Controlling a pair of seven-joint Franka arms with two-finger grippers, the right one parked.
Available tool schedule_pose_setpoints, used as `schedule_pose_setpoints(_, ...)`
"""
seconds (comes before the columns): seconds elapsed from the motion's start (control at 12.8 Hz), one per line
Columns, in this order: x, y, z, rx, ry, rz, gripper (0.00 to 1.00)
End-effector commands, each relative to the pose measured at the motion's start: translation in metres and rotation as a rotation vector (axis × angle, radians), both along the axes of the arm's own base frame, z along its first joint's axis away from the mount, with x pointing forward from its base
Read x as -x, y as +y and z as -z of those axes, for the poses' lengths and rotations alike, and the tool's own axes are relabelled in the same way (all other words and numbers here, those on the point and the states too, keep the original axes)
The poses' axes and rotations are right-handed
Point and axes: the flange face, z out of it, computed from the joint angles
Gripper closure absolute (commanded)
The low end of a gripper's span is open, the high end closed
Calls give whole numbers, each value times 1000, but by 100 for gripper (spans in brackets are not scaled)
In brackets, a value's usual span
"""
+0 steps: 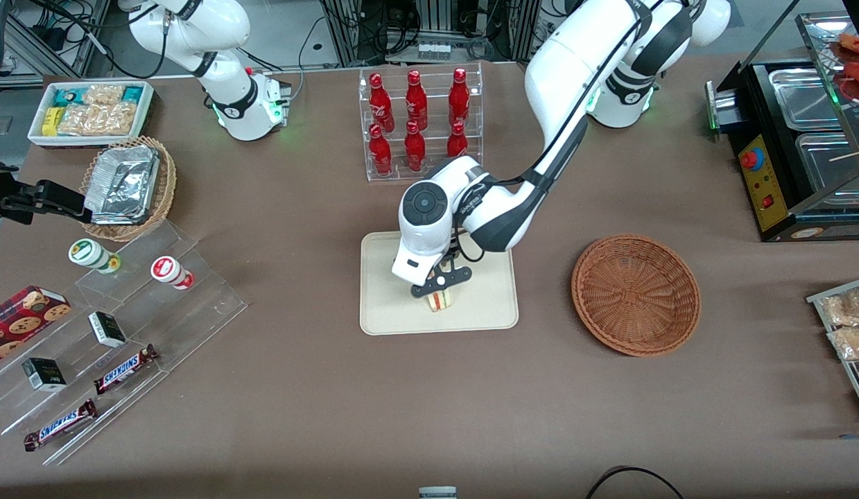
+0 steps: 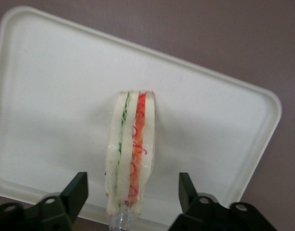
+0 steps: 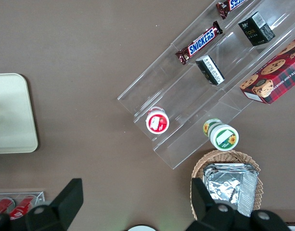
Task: Place sandwich from basket to tray
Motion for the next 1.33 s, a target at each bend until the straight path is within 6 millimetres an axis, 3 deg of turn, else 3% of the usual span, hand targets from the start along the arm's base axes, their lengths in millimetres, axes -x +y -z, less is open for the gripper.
schedule_pose_setpoints(0.0,-30,33,-44,-27,0,-6,0)
schedule_pose_setpoints(0.08,-38,50,-60,-31,14,28,0)
schedule_pose_setpoints(0.24,-69,115,-97,-44,27,-26,0)
schedule_pose_setpoints(0.47,-78,198,-132,-50,74,61,0)
schedule_pose_setpoints(0.55,-84,235,-135,-53,98,87,0)
schedule_pose_setpoints(0.78,-80,290,-145,-65,116,222,0)
schedule_pose_setpoints(0.86,-85,325,-154,-55,122,249,0)
schedule_pose_setpoints(1.1,-89,374,-181,-25,106,331,0)
schedule_pose_setpoints(1.25,-73,404,-204,-24,91,382,0)
